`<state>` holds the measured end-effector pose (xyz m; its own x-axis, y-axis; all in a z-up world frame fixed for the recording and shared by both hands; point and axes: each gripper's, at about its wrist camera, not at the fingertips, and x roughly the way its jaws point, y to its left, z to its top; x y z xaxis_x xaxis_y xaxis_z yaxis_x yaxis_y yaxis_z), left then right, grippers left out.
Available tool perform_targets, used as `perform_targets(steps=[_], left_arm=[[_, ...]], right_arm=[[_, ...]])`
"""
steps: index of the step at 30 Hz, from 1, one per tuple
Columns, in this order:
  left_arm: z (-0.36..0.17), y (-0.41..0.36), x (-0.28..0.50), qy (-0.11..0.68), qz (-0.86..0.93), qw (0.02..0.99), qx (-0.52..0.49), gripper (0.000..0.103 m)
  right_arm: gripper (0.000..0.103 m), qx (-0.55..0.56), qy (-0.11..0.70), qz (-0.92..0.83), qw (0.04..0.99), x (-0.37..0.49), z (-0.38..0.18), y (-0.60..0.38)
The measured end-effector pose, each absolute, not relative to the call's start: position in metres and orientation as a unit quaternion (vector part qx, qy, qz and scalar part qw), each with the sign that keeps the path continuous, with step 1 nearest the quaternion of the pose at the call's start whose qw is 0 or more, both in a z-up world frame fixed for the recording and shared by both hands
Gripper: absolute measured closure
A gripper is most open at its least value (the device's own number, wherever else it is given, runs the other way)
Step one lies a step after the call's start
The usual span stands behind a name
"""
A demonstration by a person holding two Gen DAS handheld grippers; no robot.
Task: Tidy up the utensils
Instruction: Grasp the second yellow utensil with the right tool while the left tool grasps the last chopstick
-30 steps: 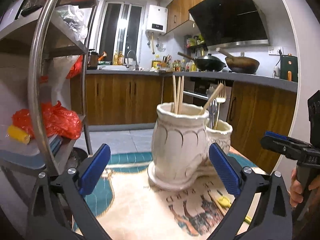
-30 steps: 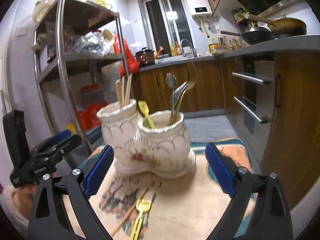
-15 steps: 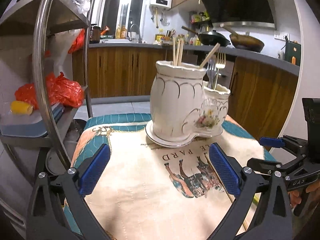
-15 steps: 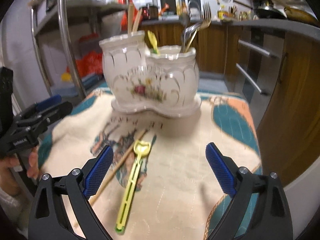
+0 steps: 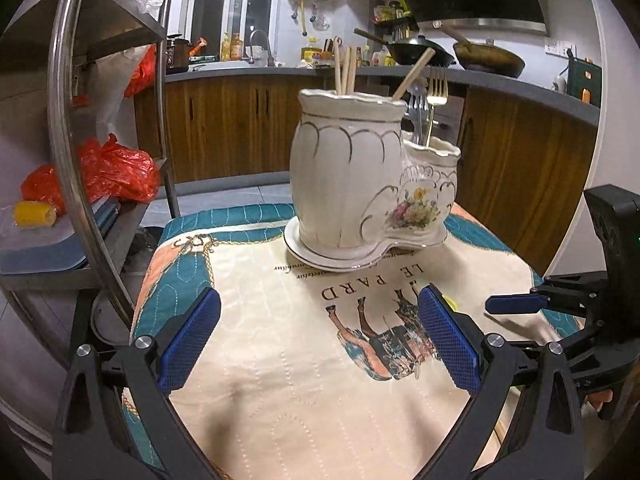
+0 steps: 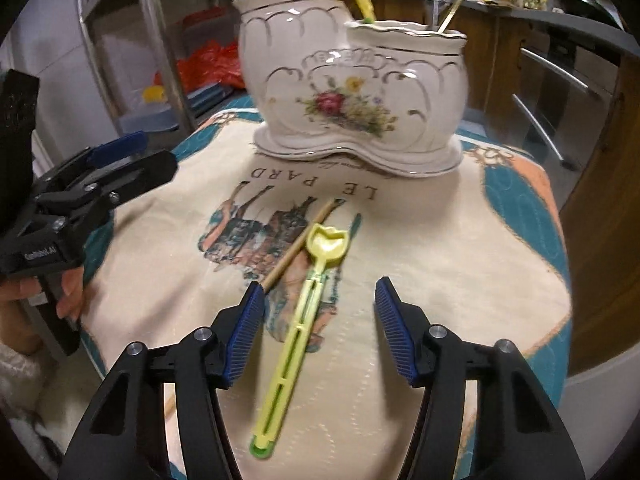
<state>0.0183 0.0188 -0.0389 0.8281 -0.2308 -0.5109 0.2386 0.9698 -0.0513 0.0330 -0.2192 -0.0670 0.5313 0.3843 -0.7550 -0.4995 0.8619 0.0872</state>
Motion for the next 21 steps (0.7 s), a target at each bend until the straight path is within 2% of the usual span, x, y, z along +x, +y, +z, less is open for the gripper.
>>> perform_targets(steps=[1, 3, 5, 9, 11, 21], left_arm=[[-0.040, 0.017, 0.018, 0.270, -0.125, 0.955, 0.011, 0.006], [-0.040, 0.015, 0.019, 0.273, -0.128, 0.953, 0.015, 0.006], [-0.040, 0.014, 0.019, 0.276, -0.127, 0.952, 0.018, 0.006], [-0.039, 0.011, 0.020, 0.287, -0.129, 0.949, 0.015, 0.006], [-0.037, 0.007, 0.020, 0.296, -0.138, 0.945, 0.013, 0.006], [-0.051, -0.048, 0.018, 0.394, -0.198, 0.895, 0.062, 0.007]], right_arm=[[0.047, -0.076, 0.411, 0.253, 0.872, 0.033, -0.068, -0.216], [0.064, -0.085, 0.414, 0.254, 0.870, 0.033, -0.069, -0.213], [0.068, -0.088, 0.414, 0.253, 0.870, 0.033, -0.070, -0.214], [0.090, -0.076, 0.418, 0.264, 0.866, 0.036, -0.070, -0.220], [0.092, -0.067, 0.418, 0.268, 0.865, 0.038, -0.069, -0.224], [0.092, -0.004, 0.369, 0.234, 0.900, 0.043, -0.044, -0.272]])
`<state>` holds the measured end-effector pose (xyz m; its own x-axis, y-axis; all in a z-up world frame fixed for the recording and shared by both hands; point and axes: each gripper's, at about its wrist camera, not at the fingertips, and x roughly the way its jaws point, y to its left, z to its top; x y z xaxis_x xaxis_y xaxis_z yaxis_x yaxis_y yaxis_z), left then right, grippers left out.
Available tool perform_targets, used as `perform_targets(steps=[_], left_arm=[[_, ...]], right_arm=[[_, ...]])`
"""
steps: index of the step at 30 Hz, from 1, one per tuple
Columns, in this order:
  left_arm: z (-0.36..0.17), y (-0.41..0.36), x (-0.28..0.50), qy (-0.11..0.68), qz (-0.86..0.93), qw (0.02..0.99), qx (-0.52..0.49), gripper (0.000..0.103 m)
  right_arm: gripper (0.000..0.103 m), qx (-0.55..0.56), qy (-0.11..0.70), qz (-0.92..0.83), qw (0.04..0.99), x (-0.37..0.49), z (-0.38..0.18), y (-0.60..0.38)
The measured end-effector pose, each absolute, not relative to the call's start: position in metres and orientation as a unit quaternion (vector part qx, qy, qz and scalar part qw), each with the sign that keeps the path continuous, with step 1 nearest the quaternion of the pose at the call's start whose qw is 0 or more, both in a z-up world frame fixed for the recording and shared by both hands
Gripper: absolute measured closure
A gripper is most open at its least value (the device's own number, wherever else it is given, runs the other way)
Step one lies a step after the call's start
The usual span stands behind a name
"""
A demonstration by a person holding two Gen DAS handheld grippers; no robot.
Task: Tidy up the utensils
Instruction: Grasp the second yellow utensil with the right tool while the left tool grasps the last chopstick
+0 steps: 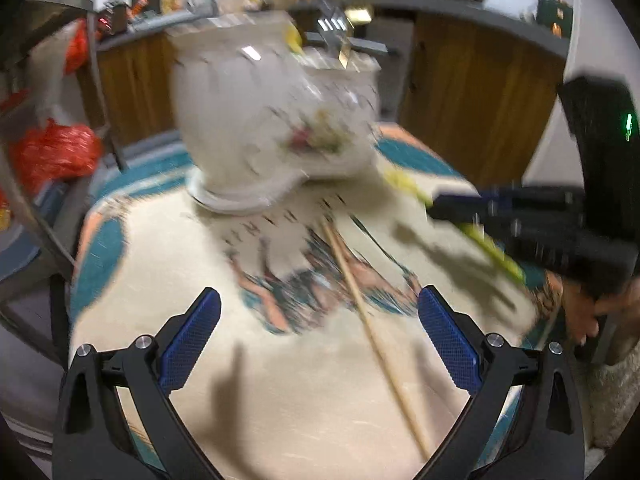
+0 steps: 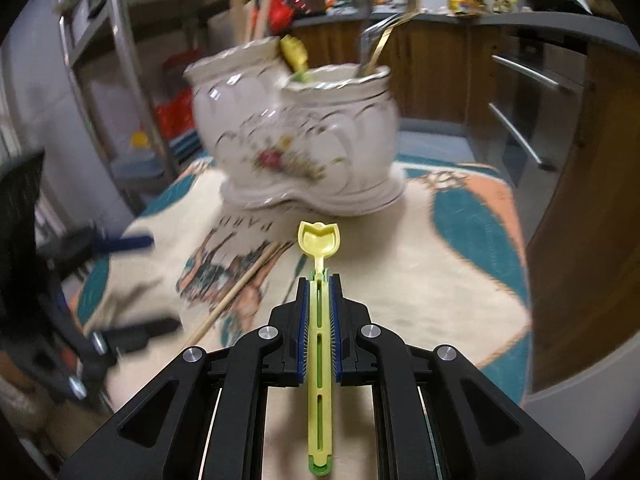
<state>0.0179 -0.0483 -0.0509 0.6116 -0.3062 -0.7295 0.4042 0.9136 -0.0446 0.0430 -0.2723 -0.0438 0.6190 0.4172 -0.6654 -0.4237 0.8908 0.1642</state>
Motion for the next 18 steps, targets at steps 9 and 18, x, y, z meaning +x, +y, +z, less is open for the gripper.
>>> perform_targets(steps=[9, 18], left_arm=[[-0.065, -0.085, 0.027, 0.438, -0.202, 0.870, 0.100, 0.064], [-0.067, -0.076, 0.041, 0.450, -0.199, 0.866, 0.093, 0.096]], right_arm=[[0.092, 0.004, 0.360, 0.237, 0.902, 0.042, -0.040, -0.283], [0.092, 0.014, 0.347, 0.251, 0.904, 0.033, -0.036, -0.288]])
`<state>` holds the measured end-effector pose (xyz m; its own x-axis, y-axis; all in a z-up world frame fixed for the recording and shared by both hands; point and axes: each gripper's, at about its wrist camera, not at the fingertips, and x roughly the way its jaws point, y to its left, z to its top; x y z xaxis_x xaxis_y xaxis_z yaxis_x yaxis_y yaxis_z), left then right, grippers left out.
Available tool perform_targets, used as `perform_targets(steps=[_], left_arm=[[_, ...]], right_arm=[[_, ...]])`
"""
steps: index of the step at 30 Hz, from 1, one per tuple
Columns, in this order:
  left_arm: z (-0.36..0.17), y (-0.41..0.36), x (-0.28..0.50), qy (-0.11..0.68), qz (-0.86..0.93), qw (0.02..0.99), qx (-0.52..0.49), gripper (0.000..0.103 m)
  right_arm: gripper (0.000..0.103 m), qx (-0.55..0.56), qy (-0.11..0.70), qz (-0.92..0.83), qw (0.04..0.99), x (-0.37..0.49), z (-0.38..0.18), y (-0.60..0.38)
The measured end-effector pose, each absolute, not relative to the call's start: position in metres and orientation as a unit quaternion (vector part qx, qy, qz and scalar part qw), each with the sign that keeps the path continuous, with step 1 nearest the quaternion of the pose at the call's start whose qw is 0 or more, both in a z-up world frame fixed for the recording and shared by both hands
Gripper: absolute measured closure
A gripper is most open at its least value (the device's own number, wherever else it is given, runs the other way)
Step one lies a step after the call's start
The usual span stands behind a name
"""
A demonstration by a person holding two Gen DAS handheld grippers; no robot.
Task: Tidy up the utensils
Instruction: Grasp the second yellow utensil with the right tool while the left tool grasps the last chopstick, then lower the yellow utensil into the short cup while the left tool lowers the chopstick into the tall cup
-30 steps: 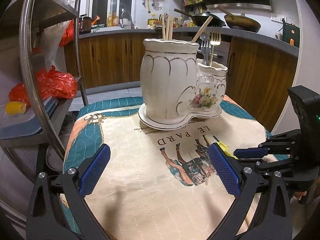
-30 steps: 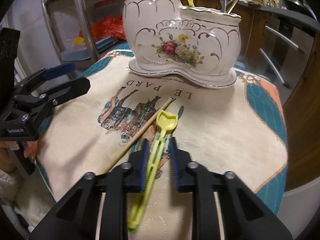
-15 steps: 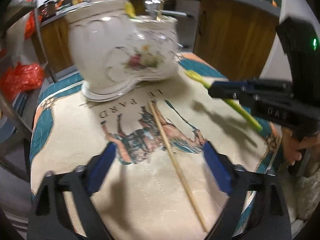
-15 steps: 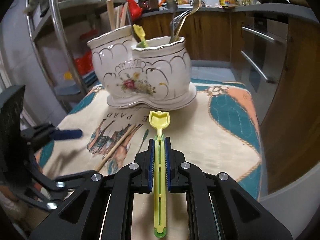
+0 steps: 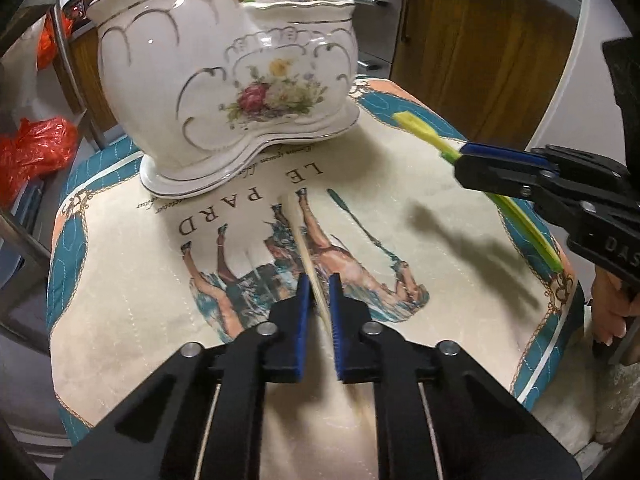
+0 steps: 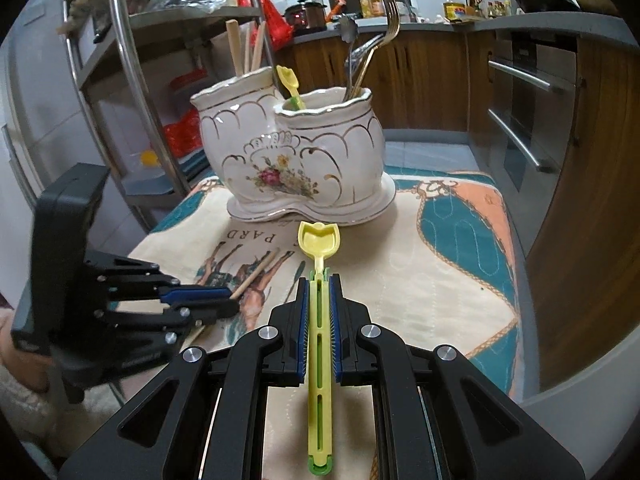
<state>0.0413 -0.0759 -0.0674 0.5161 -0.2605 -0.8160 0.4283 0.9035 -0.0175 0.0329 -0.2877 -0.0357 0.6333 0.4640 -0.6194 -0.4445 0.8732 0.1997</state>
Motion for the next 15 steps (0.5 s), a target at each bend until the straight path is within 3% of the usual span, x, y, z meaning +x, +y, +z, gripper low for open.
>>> perform_targets(steps=[8, 15], left_arm=[[-0.052, -0.048, 0.034, 0.415, -0.231, 0.878, 0.066, 0.098], [-0.009, -0.013, -0.004, 0.283, -0.284, 0.915, 0.051, 0.098]], right_arm=[[0.092, 0.050, 0.300, 0.260, 0.917, 0.025, -0.022, -0.300], [0.092, 0.074, 0.220, 0.269, 0.935, 0.013, 0.000, -0.305]])
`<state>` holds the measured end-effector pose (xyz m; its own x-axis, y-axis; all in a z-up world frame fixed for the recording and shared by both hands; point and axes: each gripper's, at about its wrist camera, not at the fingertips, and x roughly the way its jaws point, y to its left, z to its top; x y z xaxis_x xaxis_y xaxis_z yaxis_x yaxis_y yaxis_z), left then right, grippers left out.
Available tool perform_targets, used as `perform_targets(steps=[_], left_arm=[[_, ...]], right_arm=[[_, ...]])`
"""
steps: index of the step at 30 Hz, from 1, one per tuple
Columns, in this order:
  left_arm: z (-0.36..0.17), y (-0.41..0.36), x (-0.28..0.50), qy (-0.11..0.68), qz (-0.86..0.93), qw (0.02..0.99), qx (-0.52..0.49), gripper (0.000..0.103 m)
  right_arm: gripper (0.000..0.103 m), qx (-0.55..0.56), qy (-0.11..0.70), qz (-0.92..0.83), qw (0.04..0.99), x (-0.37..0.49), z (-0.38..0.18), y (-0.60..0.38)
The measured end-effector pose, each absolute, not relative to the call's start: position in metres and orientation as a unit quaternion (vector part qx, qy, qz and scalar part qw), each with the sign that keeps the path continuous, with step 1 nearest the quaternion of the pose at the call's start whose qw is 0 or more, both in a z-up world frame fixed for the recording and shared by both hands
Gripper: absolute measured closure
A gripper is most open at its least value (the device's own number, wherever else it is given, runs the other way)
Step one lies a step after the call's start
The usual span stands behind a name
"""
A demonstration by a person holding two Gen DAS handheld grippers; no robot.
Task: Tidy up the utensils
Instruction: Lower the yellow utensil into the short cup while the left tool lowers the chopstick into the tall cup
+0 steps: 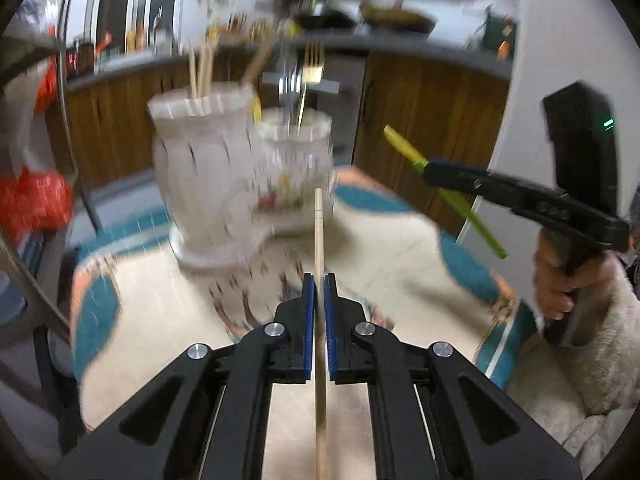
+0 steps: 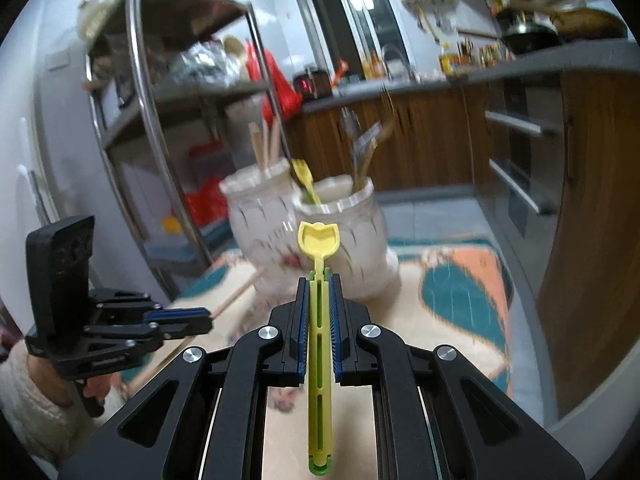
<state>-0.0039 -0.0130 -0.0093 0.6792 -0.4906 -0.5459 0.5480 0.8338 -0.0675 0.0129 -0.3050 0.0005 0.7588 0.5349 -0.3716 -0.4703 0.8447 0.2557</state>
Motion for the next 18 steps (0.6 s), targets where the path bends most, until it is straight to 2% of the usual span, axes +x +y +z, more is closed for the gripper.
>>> perform_targets(steps=[7, 18], left_arm=[[0.036, 0.015, -0.001, 0.163, -0.277, 0.947, -0.001, 0.098], [0.089, 0.036, 0.074, 0.068, -0.258, 0.959, -0.098, 0.098]], right_arm=[[0.092, 0.117, 0.153, 0.268, 0.944, 0.025, 0.030, -0.307], [0.092, 0.146, 0.105, 0.271, 0.945, 0.087, 0.060, -0.291]])
